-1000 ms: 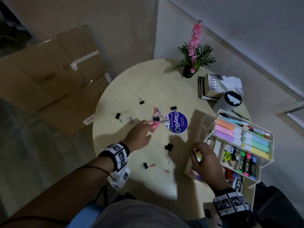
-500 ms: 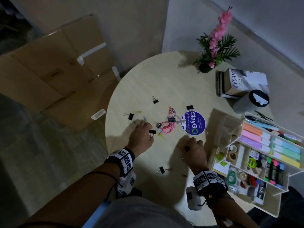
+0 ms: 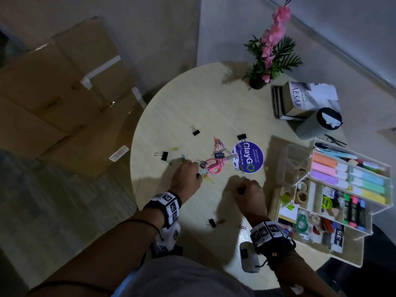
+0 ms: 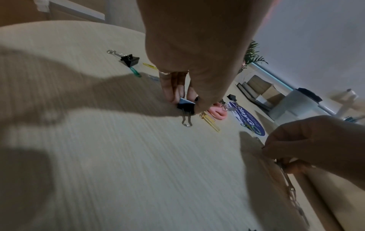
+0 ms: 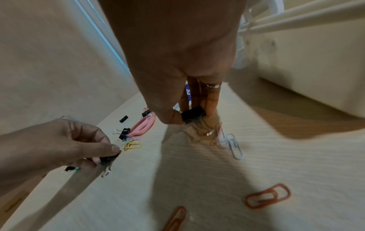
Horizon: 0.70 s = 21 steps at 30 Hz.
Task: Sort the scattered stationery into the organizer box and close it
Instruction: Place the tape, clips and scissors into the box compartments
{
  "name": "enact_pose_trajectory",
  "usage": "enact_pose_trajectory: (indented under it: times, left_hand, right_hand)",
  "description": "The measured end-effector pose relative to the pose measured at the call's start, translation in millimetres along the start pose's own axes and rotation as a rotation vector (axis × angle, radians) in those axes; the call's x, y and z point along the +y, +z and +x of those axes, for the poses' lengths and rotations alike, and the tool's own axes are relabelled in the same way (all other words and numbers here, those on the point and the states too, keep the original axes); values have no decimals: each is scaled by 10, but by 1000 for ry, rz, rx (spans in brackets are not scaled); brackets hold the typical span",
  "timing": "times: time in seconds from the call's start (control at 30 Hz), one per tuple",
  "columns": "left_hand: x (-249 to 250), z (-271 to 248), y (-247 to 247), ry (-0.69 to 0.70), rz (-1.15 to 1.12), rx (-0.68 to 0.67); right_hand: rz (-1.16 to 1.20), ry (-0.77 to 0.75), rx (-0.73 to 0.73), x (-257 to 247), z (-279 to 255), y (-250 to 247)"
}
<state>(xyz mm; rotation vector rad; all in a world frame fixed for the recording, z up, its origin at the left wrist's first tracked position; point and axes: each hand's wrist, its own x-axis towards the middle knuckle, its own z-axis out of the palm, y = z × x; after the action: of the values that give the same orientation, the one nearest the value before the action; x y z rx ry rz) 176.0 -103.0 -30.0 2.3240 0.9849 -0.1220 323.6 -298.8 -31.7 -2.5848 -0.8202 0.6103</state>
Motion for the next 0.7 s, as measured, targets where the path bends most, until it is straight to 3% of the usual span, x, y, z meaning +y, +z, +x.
enact_pose_trajectory:
  times: [0.3,0.5,0.7]
  left_hand:
    - [40,-60,107,69,46,-15]
    - [166,-166,197,164,150,-21]
    - [391,-247,255,191,223,-63]
  right_hand:
    - [177,-77,60,138,-385,-375]
    - [322,-42,97,470,-761,-682]
    - [533,-48,45,683,-1008,-819]
